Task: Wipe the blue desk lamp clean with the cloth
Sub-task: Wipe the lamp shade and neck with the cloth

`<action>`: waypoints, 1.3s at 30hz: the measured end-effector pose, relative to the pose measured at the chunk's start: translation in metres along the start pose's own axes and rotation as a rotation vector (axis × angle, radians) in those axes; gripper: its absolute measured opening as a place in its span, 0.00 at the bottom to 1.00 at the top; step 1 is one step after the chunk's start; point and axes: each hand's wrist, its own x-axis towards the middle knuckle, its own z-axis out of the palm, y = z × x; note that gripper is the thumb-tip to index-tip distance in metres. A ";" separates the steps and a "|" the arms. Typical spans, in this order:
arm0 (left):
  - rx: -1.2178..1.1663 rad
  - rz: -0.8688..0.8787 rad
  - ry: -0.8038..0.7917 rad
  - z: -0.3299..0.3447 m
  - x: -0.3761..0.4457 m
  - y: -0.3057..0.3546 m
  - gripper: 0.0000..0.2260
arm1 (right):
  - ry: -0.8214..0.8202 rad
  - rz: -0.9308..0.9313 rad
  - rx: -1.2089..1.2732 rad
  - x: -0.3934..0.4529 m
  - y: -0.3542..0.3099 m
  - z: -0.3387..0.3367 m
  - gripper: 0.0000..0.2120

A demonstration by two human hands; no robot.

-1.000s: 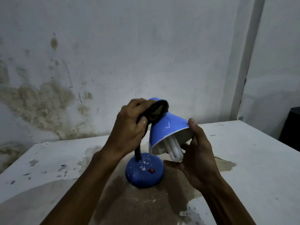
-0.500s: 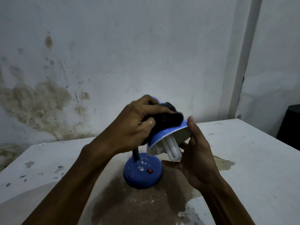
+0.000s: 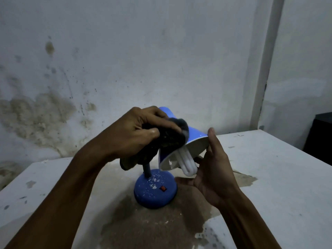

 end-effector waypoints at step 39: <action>-0.138 0.096 0.578 0.083 -0.048 -0.057 0.23 | 0.016 -0.014 -0.079 0.000 -0.003 0.005 0.30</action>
